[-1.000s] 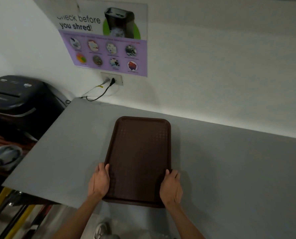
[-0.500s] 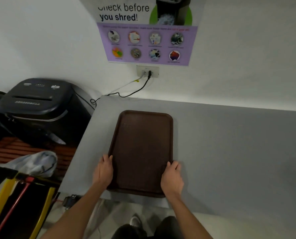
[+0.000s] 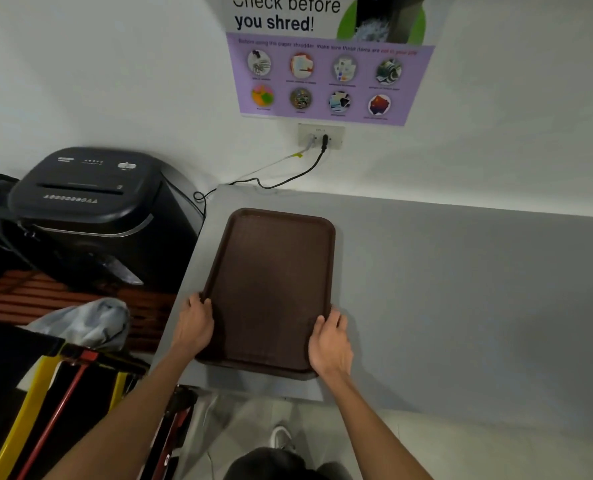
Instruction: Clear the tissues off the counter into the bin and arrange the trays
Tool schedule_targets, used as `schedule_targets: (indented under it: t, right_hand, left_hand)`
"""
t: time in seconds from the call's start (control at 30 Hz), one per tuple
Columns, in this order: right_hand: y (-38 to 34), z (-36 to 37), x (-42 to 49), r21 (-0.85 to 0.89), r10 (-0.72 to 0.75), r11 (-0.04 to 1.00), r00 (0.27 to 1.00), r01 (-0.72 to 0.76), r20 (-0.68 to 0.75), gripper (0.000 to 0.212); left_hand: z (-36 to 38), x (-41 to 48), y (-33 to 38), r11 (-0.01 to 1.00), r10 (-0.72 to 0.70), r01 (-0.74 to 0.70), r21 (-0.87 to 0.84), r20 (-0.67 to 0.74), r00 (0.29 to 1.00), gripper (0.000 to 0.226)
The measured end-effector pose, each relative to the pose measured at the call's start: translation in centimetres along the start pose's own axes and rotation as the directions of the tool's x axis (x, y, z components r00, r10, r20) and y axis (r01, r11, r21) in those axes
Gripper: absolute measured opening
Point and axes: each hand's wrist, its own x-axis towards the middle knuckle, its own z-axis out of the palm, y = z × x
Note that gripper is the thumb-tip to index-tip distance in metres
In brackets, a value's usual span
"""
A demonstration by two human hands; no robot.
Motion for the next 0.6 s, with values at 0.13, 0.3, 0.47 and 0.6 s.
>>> schedule_targets:
  t: [0.13, 0.3, 0.47, 0.6]
  right_hand:
    - [-0.1, 0.5, -1.1, 0.080, -0.055, 0.995, 0.998, 0.057, -0.032, 0.050]
    - [-1.3, 0.5, -0.4, 0.020, -0.056, 0.998, 0.998, 0.056, -0.030, 0.052]
    - [-2.3, -0.2, 0.3, -0.029, -0.028, 0.999, 0.999, 0.029, 0.025, 0.050]
    - [-2.4, -1.2, 0.5, -0.022, -0.037, 0.999, 0.997, 0.038, 0.074, 0.051]
  left_hand:
    - [-1.1, -2.0, -1.5, 0.996, 0.090, -0.092, -0.023, -0.080, 0.993, 0.038]
    - [-1.9, -3.6, -0.9, 0.993, 0.106, -0.111, -0.038, -0.117, 0.987, 0.044]
    - [-2.1, -3.6, -0.1, 0.995, 0.081, -0.086, -0.045, -0.114, 0.990, 0.050]
    - [-2.9, -3.9, 0.7, 0.997, 0.077, -0.078, -0.021, -0.037, 0.996, 0.043]
